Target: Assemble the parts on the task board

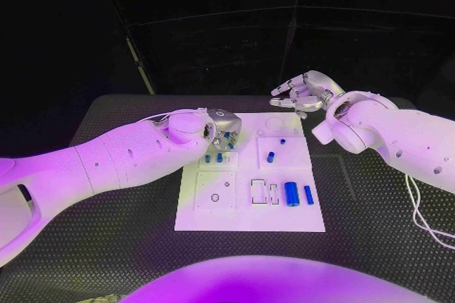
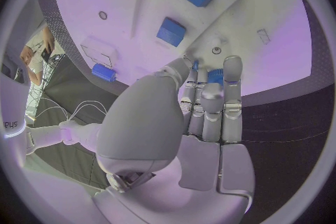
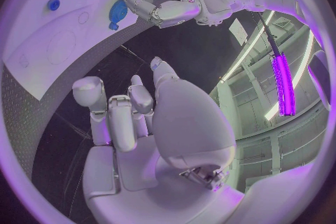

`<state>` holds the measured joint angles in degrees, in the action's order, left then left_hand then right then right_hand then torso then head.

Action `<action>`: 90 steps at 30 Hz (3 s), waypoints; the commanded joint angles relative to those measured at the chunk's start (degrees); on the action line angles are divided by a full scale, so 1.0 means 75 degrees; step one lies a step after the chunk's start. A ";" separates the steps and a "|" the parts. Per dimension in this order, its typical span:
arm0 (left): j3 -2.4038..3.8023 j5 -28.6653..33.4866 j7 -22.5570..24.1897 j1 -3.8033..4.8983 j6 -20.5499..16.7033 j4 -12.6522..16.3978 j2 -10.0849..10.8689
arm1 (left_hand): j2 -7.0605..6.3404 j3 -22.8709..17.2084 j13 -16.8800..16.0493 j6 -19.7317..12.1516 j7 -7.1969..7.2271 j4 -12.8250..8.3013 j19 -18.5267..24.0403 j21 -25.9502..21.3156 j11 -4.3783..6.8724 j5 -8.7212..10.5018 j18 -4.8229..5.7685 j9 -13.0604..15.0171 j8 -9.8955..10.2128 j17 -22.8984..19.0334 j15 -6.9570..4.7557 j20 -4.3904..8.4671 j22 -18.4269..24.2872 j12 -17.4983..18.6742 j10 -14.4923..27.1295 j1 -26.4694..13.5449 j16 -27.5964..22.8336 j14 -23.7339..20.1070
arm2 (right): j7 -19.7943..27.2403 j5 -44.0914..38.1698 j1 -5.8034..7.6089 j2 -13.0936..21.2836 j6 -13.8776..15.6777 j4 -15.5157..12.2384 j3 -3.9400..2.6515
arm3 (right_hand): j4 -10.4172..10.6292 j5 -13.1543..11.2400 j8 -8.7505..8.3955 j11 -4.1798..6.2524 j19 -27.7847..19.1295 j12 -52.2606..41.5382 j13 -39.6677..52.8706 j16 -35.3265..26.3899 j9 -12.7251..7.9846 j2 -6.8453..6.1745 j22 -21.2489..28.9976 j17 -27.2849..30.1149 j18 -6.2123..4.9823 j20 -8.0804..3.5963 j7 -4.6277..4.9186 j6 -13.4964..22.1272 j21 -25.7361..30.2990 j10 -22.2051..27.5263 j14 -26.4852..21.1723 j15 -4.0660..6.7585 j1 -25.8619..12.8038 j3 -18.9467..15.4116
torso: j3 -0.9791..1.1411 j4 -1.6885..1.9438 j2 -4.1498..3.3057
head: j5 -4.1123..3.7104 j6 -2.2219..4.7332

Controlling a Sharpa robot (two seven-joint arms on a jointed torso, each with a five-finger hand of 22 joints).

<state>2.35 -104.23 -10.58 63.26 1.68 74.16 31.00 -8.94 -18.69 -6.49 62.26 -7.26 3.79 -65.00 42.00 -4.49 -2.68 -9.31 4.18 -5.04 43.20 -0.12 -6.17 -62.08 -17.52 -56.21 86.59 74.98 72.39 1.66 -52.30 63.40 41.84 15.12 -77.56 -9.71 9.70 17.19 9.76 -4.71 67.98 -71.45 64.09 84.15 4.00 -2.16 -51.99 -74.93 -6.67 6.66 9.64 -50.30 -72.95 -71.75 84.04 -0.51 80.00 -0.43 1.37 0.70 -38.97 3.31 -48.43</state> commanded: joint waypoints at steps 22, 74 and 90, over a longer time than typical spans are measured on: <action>-0.0287 -0.0007 0.0521 -0.0106 0.0320 -0.0047 0.0024 | -0.0029 -0.0608 0.0238 -0.0047 0.0073 -0.0013 -0.0208 0.0461 0.0113 -0.0008 0.0024 0.0017 0.0055 0.0202 -0.0139 0.0159 -0.0406 0.0358 -0.0900 0.0221 0.0060 0.0204 | 0.0041 0.0020 0.0013 -0.0020 -0.0057 -0.0001 -0.0004 | 0.0011 -0.0045 0.0039 0.0029 0.0025 -0.0039 0.0015 -0.0010 -0.0004 0.0059 -0.0011 -0.0284 -0.0072 -0.0029 -0.0021 -0.0042 0.0013 -0.0046 0.0418 0.0046 -0.0029 -0.0051 | 0.0002 -0.0001 0.0002 | 0.0020 -0.0008; -0.0394 0.0493 0.1109 -0.0126 -0.1424 0.0297 0.0679 | -0.0026 -0.1332 0.0343 0.0686 -0.0017 -0.0117 -0.0967 0.1466 0.0114 -0.0022 0.0213 0.0110 0.0000 0.0726 -0.0077 0.0113 -0.1152 0.1438 -0.2122 -0.0172 0.0146 0.0866 | 0.0046 0.0020 -0.0026 0.0003 -0.0075 0.0002 -0.0004 | 0.0019 -0.0048 0.0060 0.0034 0.0046 -0.0100 0.0089 -0.0009 0.0000 0.0082 -0.0037 -0.0288 -0.0067 -0.0032 -0.0026 -0.0065 0.0000 -0.0110 0.0421 0.0049 -0.0036 -0.0051 | -0.0006 0.0003 0.0000 | 0.0084 0.0065; -0.0047 0.1011 0.1319 -0.0270 -0.2083 0.0577 0.1024 | -0.0056 -0.1334 0.0343 0.0670 -0.0023 -0.0109 -0.0993 0.1497 0.0109 -0.0023 0.0220 0.0106 0.0021 0.0793 -0.0076 0.0111 -0.1172 0.1481 -0.2121 -0.0206 0.0167 0.0891 | 0.0055 0.0019 -0.0050 0.0006 -0.0075 0.0013 -0.0004 | 0.0020 -0.0050 0.0067 0.0036 0.0048 -0.0106 0.0093 -0.0009 0.0000 0.0086 -0.0036 -0.0290 -0.0067 -0.0033 -0.0029 -0.0072 0.0000 -0.0117 0.0422 0.0051 -0.0038 -0.0054 | -0.0006 0.0009 0.0001 | 0.0093 0.0054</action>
<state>1.83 -99.11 -2.13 61.22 -11.50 78.22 38.56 -9.73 -28.56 -3.88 67.46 -7.38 2.75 -71.99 53.13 -3.46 -2.66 -8.42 5.03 -5.12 49.04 -0.72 -5.32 -70.79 -6.75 -71.98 85.09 76.33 78.55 1.68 -52.29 62.94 41.88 14.85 -77.40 -9.71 9.83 17.19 9.97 -4.32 68.11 -72.05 64.69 84.15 4.00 -1.92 -52.21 -74.90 -6.67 6.53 9.44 -50.50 -72.95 -72.19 84.04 -0.51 79.77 -0.56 1.31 0.77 -38.97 3.96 -48.04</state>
